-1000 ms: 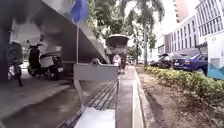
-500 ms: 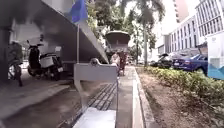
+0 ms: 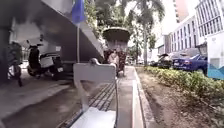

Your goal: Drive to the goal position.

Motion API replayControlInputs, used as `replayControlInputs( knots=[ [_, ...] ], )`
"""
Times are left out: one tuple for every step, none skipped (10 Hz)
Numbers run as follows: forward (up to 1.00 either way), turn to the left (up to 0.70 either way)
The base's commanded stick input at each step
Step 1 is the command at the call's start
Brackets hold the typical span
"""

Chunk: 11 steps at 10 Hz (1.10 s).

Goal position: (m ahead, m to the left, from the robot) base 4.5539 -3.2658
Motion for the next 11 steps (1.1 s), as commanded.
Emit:
replayControlInputs(
  knots=[
    [0.03, 0.01],
    [0.03, 0.01],
    [0.03, 0.01],
    [0.03, 0.01],
    [0.03, -0.05],
    [0.03, -0.13],
    [0.03, -0.13],
    [0.04, -0.15],
    [0.04, -0.18],
    [0.04, -0.15],
    [0.04, 0.00]
  ],
)
